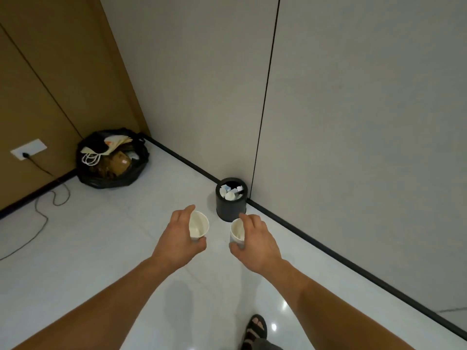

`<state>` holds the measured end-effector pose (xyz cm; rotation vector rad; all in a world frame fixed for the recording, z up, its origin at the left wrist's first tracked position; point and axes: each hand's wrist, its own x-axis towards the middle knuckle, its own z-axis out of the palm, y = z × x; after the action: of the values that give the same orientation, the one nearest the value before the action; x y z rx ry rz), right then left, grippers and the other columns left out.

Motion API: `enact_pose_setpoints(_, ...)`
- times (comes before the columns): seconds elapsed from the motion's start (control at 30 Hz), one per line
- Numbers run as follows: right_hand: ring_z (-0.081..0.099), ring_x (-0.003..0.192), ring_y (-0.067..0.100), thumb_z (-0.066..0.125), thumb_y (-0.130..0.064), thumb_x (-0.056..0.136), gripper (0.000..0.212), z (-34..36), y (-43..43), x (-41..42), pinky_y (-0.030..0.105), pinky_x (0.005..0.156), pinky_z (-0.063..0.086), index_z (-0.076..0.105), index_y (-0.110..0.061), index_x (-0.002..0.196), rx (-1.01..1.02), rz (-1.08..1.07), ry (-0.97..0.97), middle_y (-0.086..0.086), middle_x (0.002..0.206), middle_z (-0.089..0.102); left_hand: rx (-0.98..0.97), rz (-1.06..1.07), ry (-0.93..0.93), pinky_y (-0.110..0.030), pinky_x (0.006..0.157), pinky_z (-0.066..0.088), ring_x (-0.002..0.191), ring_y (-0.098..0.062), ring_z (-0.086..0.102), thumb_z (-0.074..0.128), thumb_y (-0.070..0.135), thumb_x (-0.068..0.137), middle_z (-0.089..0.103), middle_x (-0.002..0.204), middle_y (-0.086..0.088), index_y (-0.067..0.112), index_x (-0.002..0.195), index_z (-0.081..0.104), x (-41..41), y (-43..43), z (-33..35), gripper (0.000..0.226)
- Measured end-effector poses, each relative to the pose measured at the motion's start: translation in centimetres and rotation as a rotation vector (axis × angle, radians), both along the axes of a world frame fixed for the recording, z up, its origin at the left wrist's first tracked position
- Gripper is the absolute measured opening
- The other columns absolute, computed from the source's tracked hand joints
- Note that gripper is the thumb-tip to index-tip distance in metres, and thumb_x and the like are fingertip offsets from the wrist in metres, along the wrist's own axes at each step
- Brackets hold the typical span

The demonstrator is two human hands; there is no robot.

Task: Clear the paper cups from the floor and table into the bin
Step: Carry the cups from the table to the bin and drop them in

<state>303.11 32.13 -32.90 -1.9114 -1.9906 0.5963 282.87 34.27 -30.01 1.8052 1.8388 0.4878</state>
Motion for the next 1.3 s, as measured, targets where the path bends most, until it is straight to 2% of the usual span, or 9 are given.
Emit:
enact_pose_setpoints(0.13, 0.040, 0.125, 0.021, 0.061, -0.045, 0.085, 0.077, 0.0, 7.1, 1.7, 0.033, 0.100, 0.044, 0.025, -0.019, 0.149, 0.044, 0.063, 0.000, 0.001, 0.141, 0.035, 0.056, 0.016, 0.005, -0.033, 0.094, 0.047, 0.120, -0.022, 0.047, 0.079, 0.032, 0.074, 0.033, 0.141, 0.001, 0.030, 0.146, 0.023, 1.9, 6.7, 0.8, 0.091)
enact_pose_setpoints(0.33, 0.040, 0.125, 0.019, 0.061, -0.048, 0.086, 0.079, -1.4, 15.1, 3.5, 0.032, 0.101, 0.044, 0.023, -0.021, 0.150, 0.019, 0.029, -0.013, 0.001, 0.142, 0.036, 0.009, -0.042, -0.017, -0.028, 0.092, 0.046, 0.117, -0.020, 0.048, 0.078, 0.031, 0.075, 0.035, 0.140, 0.001, 0.026, 0.144, 0.028, 3.9, 14.6, -1.0, 0.085)
enact_pose_setpoints(0.47, 0.040, 0.125, 0.021, 0.060, -0.047, 0.087, 0.079, -3.5, 20.7, 3.5, 0.035, 0.101, 0.044, 0.021, -0.023, 0.151, -0.019, -0.001, -0.043, 0.002, 0.143, 0.035, -0.028, -0.080, -0.053, -0.022, 0.087, 0.042, 0.112, -0.016, 0.046, 0.080, 0.029, 0.073, 0.035, 0.137, 0.001, 0.025, 0.141, 0.031, 4.0, 21.4, -3.8, 0.083)
enact_pose_setpoints(0.63, 0.043, 0.124, 0.018, 0.062, -0.050, 0.086, 0.077, -7.4, 29.1, 2.3, 0.031, 0.099, 0.048, 0.022, -0.028, 0.148, -0.087, -0.084, -0.041, -0.001, 0.143, 0.037, -0.086, -0.180, -0.083, -0.019, 0.081, 0.040, 0.104, -0.007, 0.037, 0.081, 0.030, 0.070, 0.034, 0.135, 0.002, 0.027, 0.138, 0.030, 2.8, 32.8, -9.0, 0.085)
enact_pose_setpoints(0.73, 0.042, 0.123, 0.016, 0.062, -0.051, 0.087, 0.076, -10.3, 34.3, 1.1, 0.027, 0.098, 0.045, 0.023, -0.028, 0.148, -0.161, -0.167, -0.054, -0.002, 0.143, 0.037, -0.139, -0.254, -0.083, -0.019, 0.083, 0.042, 0.111, -0.009, 0.039, 0.081, 0.028, 0.071, 0.033, 0.137, 0.003, 0.029, 0.141, 0.026, 1.7, 39.5, -12.3, 0.089)
enact_pose_setpoints(0.9, 0.039, 0.126, 0.013, 0.059, -0.055, 0.088, 0.076, -15.3, 42.0, -0.8, 0.025, 0.101, 0.044, 0.021, -0.030, 0.149, -0.269, -0.252, -0.014, -0.006, 0.146, 0.033, -0.242, -0.356, -0.042, -0.027, 0.094, 0.048, 0.129, -0.020, 0.037, 0.075, 0.028, 0.078, 0.024, 0.143, 0.003, 0.030, 0.148, 0.016, 0.0, 48.6, -17.8, 0.091)
enact_pose_setpoints(1.1, 0.047, 0.122, 0.018, 0.067, -0.046, 0.086, 0.073, -26.4, 49.3, 0.3, 0.030, 0.097, 0.048, 0.034, -0.021, 0.146, -0.244, -0.342, 0.017, 0.001, 0.139, 0.043, -0.212, -0.453, -0.051, -0.023, 0.091, 0.044, 0.128, -0.019, 0.039, 0.073, 0.026, 0.080, 0.026, 0.141, 0.002, 0.027, 0.146, 0.023, 3.2, 57.2, -29.0, 0.083)
enact_pose_setpoints(1.17, 0.048, 0.121, 0.020, 0.067, -0.044, 0.086, 0.074, -31.9, 51.2, 1.1, 0.032, 0.095, 0.049, 0.034, -0.018, 0.147, -0.227, -0.379, 0.029, 0.004, 0.139, 0.043, -0.199, -0.485, -0.062, -0.021, 0.088, 0.040, 0.125, -0.020, 0.041, 0.075, 0.024, 0.079, 0.029, 0.139, 0.001, 0.026, 0.145, 0.026, 4.7, 59.3, -34.4, 0.083)
enact_pose_setpoints(1.3, 0.048, 0.122, 0.023, 0.066, -0.047, 0.086, 0.076, -43.1, 53.9, 1.6, 0.038, 0.096, 0.051, 0.028, -0.023, 0.147, -0.238, -0.411, 0.066, 0.004, 0.141, 0.040, -0.191, -0.529, -0.037, -0.025, 0.088, 0.036, 0.126, -0.026, 0.040, 0.077, 0.021, 0.075, 0.034, 0.139, -0.008, 0.020, 0.145, 0.030, 6.7, 61.6, -45.8, 0.085)
